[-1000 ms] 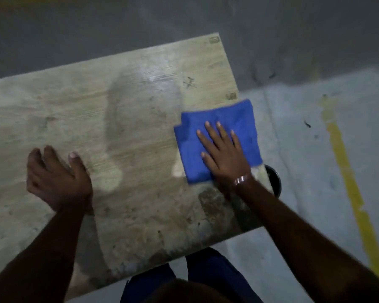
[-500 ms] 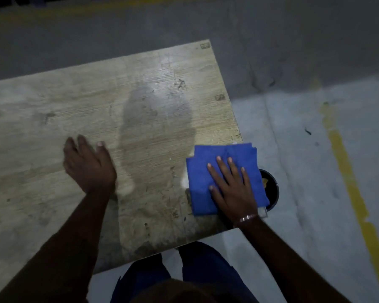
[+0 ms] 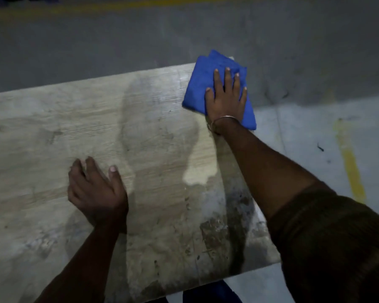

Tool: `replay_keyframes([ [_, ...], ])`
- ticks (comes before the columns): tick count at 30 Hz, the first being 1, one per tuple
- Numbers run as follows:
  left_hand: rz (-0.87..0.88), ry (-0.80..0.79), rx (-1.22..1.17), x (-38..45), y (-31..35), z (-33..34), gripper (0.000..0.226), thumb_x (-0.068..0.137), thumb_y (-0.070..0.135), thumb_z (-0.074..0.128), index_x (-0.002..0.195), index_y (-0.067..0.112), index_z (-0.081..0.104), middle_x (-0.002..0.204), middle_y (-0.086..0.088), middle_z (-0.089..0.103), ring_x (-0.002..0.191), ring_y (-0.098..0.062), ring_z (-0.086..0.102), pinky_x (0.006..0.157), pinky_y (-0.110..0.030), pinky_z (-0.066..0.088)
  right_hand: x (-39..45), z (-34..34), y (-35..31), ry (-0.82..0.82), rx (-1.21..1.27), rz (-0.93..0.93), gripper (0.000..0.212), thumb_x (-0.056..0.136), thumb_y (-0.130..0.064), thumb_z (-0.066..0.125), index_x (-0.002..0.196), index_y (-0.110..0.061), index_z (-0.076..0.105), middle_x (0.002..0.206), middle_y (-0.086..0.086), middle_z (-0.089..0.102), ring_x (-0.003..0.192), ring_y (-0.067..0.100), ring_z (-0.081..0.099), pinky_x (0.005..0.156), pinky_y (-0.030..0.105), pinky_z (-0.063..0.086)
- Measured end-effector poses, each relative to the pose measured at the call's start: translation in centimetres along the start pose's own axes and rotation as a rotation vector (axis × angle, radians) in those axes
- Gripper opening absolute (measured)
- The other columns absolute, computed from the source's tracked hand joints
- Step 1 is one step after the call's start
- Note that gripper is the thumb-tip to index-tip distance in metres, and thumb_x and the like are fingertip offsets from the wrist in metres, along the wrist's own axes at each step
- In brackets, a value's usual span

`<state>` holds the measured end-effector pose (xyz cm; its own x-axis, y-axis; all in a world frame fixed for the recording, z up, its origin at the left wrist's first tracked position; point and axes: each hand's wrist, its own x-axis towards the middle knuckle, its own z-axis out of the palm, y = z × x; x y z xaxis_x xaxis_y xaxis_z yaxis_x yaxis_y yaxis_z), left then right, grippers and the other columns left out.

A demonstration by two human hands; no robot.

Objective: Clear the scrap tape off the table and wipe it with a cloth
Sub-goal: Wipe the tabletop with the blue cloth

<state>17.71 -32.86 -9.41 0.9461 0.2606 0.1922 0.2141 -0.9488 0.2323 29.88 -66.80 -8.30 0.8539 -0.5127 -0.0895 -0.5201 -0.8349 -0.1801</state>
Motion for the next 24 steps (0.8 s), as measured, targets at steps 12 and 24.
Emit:
replay_keyframes([
  [12, -0.061, -0.108, -0.035, 0.7, 1.1, -1.3, 0.059, 0.104, 0.042, 0.047, 0.153, 0.009, 0.043, 0.163, -0.018, 0.037, 0.153, -0.037, 0.033, 0.118, -0.057, 0.029, 0.5, 0.6, -1.7, -0.091, -0.052, -0.761, 0.059, 0.105, -0.056, 0.033, 0.161, -0.041, 0.030, 0.172, -0.009, 0.022, 0.160, 0.020, 0.017, 0.128, 0.051, 0.015],
  [24, -0.062, -0.071, -0.021, 0.2, 0.5, -0.7, 0.057, 0.105, 0.039, 0.054, 0.154, 0.013, 0.043, 0.164, -0.015, 0.036, 0.154, -0.035, 0.034, 0.119, -0.054, 0.029, -4.6, 2.4, -6.4, -0.001, -0.068, -0.528, 0.062, 0.104, -0.053, 0.032, 0.162, -0.034, 0.030, 0.173, -0.002, 0.022, 0.160, 0.025, 0.019, 0.126, 0.054, 0.017],
])
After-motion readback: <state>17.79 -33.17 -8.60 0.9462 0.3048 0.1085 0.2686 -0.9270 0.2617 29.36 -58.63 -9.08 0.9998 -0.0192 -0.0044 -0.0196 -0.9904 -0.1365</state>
